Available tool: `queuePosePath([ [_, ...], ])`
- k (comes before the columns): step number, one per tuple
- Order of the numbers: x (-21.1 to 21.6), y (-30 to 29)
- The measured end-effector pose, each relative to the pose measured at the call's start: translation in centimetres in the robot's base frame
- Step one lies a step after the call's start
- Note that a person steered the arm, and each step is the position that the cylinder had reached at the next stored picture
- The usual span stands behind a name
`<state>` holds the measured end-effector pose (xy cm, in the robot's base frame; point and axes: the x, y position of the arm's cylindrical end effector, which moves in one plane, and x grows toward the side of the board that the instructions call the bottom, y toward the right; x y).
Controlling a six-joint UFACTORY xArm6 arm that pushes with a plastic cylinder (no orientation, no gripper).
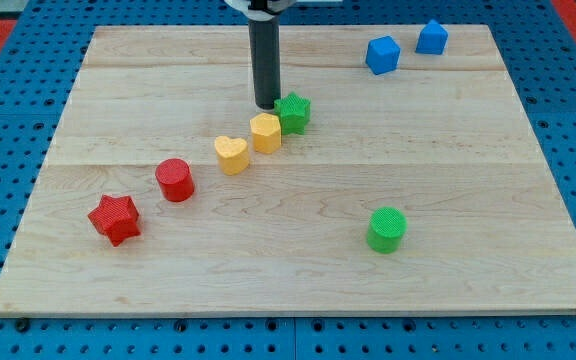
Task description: Push the green star to the right of the hexagon
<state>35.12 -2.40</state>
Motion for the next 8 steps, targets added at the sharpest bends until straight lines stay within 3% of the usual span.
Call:
queuePosePath([
  [2,2.4,4.2],
  [5,2.9,4.5],
  [6,1.9,0.3],
  [8,-7.1,2.6],
])
